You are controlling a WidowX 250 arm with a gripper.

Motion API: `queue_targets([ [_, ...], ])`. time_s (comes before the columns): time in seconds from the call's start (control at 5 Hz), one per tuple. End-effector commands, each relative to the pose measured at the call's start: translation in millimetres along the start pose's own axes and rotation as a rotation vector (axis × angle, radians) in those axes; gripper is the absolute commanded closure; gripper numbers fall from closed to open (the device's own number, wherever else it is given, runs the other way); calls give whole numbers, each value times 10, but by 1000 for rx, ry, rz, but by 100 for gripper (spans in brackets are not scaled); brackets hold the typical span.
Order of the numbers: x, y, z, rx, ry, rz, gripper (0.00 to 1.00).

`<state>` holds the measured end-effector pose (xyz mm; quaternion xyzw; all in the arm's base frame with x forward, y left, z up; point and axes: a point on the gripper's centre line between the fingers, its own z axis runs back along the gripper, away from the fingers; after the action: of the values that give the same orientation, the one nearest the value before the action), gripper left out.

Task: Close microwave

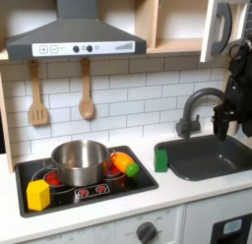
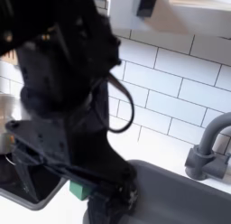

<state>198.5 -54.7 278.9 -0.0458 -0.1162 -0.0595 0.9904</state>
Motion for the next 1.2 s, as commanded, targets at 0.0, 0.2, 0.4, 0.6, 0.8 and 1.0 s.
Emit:
queue_targets([
  [0.0,167,-109,56,-20,-27,-20,0],
  [0.2,254,-159,64,-28,-37,-31,0],
  [0.4,376,-184,81,-35,-51,-28,0],
  [0.6,467,-205,88,-45,-62,-28,0],
  [0.8,549,-218,91,-47,-65,-31,0],
  [1.0,615,-186,96,-51,-69,-23,0],
])
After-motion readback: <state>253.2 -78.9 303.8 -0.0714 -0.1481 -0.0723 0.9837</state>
